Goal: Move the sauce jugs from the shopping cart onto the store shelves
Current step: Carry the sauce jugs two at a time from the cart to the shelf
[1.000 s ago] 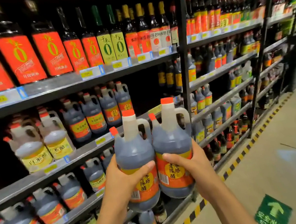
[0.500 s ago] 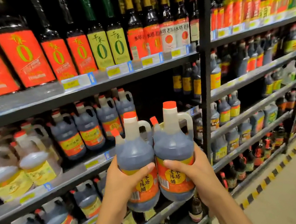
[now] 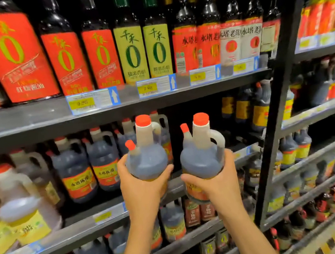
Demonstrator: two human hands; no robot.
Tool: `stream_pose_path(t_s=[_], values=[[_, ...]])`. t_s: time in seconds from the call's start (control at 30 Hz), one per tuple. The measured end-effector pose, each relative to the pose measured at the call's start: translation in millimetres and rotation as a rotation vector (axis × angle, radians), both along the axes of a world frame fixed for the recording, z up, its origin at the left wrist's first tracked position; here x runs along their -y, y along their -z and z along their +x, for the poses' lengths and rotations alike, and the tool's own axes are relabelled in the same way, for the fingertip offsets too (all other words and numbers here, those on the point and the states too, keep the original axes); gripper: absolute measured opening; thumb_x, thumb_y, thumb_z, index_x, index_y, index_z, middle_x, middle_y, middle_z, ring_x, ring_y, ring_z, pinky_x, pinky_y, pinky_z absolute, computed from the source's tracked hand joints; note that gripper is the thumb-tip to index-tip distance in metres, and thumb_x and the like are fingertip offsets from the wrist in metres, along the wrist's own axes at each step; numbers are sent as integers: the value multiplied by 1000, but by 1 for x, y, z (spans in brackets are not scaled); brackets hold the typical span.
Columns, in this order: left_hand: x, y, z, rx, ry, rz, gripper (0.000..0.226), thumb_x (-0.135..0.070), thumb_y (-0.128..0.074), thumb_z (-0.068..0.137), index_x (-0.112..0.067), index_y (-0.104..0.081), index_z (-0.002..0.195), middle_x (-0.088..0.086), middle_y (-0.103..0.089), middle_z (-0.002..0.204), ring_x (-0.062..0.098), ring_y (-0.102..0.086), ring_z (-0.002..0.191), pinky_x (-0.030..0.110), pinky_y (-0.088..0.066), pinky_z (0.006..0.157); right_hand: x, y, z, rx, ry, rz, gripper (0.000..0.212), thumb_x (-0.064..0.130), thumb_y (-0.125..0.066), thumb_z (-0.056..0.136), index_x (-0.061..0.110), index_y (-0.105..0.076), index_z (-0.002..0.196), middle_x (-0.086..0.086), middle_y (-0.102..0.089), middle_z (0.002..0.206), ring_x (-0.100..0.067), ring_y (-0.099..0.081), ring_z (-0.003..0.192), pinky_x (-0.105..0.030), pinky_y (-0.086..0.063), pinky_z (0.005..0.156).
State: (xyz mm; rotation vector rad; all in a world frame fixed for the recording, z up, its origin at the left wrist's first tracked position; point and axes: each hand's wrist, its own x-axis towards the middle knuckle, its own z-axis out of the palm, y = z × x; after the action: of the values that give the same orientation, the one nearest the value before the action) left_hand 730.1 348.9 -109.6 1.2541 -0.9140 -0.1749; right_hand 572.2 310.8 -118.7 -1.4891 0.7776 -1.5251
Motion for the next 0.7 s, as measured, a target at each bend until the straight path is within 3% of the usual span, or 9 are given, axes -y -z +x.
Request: stream_pose_path(t_s=[0.1,0.17,0.3,0.43,0.57,0.7], values=[[14,3,12,14,-108,-30,86,-41,-93,52,-39,-41,121,-34,-47,114,-9,-51,101,1,-43,73,21,1,18,20,-1,-27,80,20,-95,59,43,-42,114,17,-55,117,13,-59,98,-6,-51,71],[23,6,19,-1,-154,-49,85,-43,-93,52,-38,-42,121,-30,-49,115,-3,-53,105,3,-44,74,35,0,30,28,-9,-48,80,21,-96,59,45,-41,112,19,-54,115,15,-59,96,-4,-50,70],[42,10,23,-15,-217,-85,82,-50,-90,51,-39,-43,117,-30,-51,112,-3,-56,106,4,-45,74,64,2,49,45,-35,-101,80,16,-95,58,41,-41,111,19,-55,112,14,-60,97,-4,-49,69],[61,16,23,-7,-261,-85,77,-59,-88,46,-43,-42,107,-29,-53,102,-2,-59,98,17,-47,71,86,15,66,74,-48,-92,81,21,-97,54,41,-43,112,29,-56,105,10,-60,98,-5,-50,66],[75,27,23,-51,-323,-103,81,-67,-86,44,-41,-45,109,-23,-55,104,3,-60,98,26,-52,73,102,24,76,111,-67,-64,84,25,-98,52,49,-43,111,41,-54,103,17,-59,97,0,-47,64],[85,39,19,-153,-394,-48,91,-62,-89,42,-37,-42,116,-3,-59,112,22,-63,101,45,-58,76,118,22,80,121,-100,6,83,46,-91,43,51,-40,109,41,-55,101,21,-57,95,1,-45,65]])
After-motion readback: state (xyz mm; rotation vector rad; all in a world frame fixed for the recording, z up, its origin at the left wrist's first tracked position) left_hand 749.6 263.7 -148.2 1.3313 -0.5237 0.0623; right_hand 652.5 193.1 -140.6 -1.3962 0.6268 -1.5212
